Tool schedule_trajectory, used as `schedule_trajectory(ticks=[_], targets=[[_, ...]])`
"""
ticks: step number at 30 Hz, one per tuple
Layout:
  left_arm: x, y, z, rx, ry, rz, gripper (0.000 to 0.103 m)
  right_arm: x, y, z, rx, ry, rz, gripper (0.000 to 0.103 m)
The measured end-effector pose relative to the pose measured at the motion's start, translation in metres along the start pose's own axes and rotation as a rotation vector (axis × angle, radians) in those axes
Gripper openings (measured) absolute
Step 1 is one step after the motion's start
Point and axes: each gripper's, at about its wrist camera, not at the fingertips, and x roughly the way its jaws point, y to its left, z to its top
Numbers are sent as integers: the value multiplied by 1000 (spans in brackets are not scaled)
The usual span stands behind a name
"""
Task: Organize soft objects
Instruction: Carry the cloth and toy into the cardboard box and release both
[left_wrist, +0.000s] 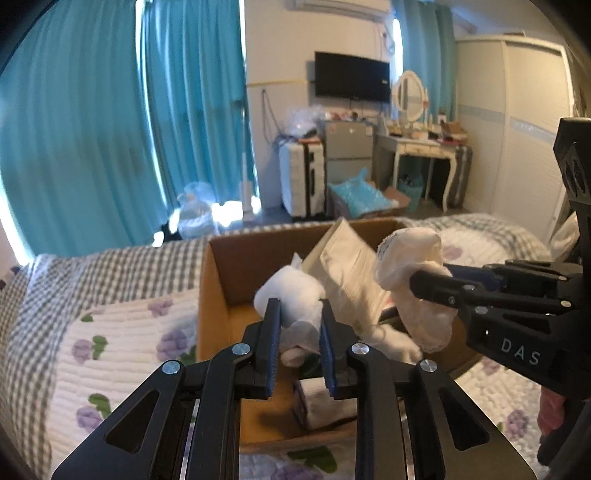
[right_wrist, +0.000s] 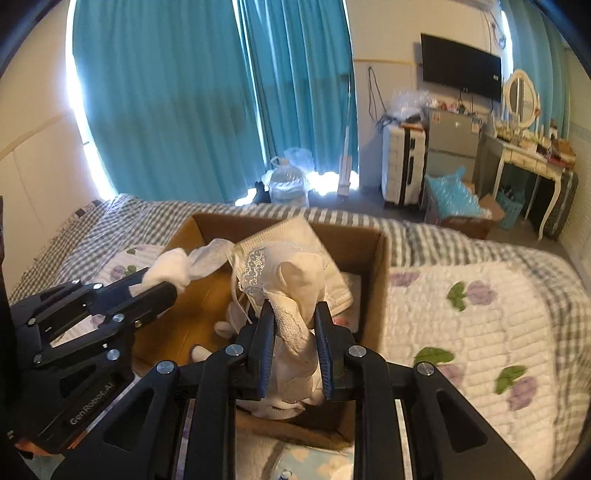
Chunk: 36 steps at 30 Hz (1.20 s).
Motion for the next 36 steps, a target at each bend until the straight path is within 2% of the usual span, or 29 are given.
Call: schedule_trajectory(ticks=[3, 5, 6, 7, 10, 12, 18, 21, 25, 31, 36], targets=[[10, -2, -4, 18, 30, -3, 23, 11, -4, -5, 26, 5, 14, 20], [12, -4, -5, 23, 36, 9, 36, 14, -8, -4, 43, 17, 30, 30], [10, -3, -6, 19, 32, 22, 48, 15, -10, -4, 49, 20, 37, 49], [9, -2, -6, 7, 54, 28, 62, 13, -11, -4, 58, 10, 32, 62], [0, 6, -4, -29, 22, 54, 78, -3, -14, 0, 92, -38, 27, 64], [-14, 9, 1, -48, -7, 52, 82, -13, -16, 3, 104, -58, 26, 66], [-59, 11, 13, -38, -30, 95, 83, -67, -12, 7, 114, -126, -28, 87], [-93, 16, 16, -41, -70, 109, 100, -101, -3, 2, 90, -148, -49, 95], [-135, 18, 14, -62, -119, 116, 103, -140, 8, -8, 67, -150, -89, 103], [-174, 16, 3, -67, -120, 111, 103, -182, 19, -27, 51, -154, -109, 103], [-178, 16, -18, -83, -100, 116, 103, -183, 26, -42, 25, -138, -148, 103]])
